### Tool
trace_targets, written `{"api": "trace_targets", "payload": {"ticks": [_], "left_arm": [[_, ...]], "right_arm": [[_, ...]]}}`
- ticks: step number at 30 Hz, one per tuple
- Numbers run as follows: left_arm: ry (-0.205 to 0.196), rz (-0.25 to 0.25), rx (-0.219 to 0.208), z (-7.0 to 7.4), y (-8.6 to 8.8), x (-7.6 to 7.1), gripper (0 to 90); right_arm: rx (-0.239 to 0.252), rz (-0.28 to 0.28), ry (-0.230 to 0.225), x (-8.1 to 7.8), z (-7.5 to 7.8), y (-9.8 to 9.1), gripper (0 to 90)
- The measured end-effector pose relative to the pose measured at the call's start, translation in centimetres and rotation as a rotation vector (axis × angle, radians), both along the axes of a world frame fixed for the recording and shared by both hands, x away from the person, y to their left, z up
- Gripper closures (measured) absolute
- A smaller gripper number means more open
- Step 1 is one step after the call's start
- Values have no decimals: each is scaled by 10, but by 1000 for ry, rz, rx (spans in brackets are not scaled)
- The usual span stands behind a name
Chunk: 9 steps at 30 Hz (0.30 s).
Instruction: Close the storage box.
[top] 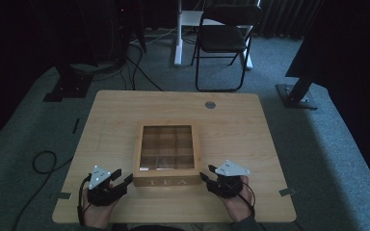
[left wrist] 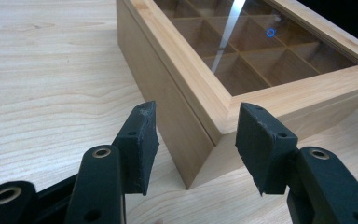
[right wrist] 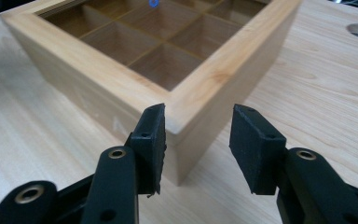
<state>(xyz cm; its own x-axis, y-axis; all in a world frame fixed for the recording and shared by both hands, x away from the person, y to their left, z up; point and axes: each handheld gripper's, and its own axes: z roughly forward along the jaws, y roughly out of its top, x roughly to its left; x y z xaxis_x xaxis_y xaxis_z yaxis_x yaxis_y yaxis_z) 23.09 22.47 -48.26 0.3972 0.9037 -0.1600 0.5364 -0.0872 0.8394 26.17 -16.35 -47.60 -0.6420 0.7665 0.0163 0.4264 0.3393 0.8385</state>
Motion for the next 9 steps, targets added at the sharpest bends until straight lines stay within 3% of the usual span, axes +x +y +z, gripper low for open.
{"api": "trace_targets", "payload": {"ticks": [4, 9], "left_arm": [[2, 5, 1, -2, 0, 1, 480], [4, 2, -3, -2, -2, 2, 474]], "right_arm": [[16, -21, 8, 6, -2, -7, 523], [-8, -74, 17, 22, -6, -18, 489]]}}
